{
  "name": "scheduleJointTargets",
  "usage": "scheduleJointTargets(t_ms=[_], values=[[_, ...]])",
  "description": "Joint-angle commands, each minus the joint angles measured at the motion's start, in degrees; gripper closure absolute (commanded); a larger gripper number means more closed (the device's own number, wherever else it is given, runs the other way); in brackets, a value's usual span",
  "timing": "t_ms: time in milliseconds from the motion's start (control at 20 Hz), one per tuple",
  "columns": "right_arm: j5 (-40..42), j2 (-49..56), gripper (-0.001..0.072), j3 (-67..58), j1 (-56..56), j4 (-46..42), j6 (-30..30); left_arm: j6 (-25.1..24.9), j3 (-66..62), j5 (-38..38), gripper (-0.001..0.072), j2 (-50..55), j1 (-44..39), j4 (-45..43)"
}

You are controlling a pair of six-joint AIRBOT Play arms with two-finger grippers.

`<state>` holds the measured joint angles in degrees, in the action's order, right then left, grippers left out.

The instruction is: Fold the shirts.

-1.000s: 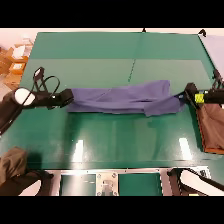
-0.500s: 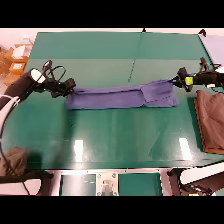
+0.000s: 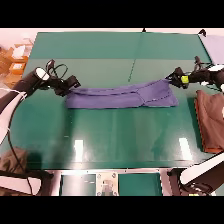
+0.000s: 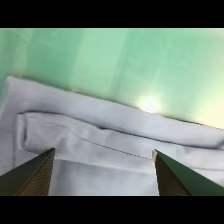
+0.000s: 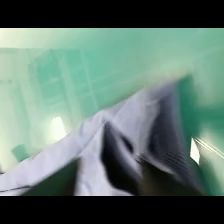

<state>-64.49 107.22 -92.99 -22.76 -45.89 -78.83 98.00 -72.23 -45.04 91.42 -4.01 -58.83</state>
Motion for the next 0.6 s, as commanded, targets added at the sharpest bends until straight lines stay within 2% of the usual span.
scheduleJointTargets(t_ms=[0,150,300,350,450,500,550], values=[[-7.2,0.4,0.0126,-3.8,-4.4,-1.7,2.0,-4.4,-6.1,-10.7,0.0016,0.2,2.1,-0.1],[-11.8,2.2,0.0121,-3.7,-8.0,-1.6,4.8,-5.5,-12.6,-18.4,0.0017,0.2,6.5,-1.5],[-14.7,5.9,0.012,-3.8,-8.8,-1.2,10.0,-5.0,-14.3,-20.7,0.0019,0.2,9.6,-0.7],[-14.8,7.3,0.012,-3.8,-8.7,-0.5,11.3,-5.0,-14.3,-21.4,0.0065,0.2,9.7,0.3],[-15.3,9.8,0.012,-4.0,-8.1,2.9,13.6,-5.0,-14.3,-21.9,0.0359,0.2,9.4,1.1],[-16.3,11.1,0.012,-4.6,-7.7,3.9,13.8,-5.1,-14.3,-21.9,0.0441,0.2,9.3,1.6],[-17.9,12.7,0.012,-5.9,-7.2,4.4,14.5,-5.3,-14.3,-21.8,0.0579,0.2,9.3,2.9]])
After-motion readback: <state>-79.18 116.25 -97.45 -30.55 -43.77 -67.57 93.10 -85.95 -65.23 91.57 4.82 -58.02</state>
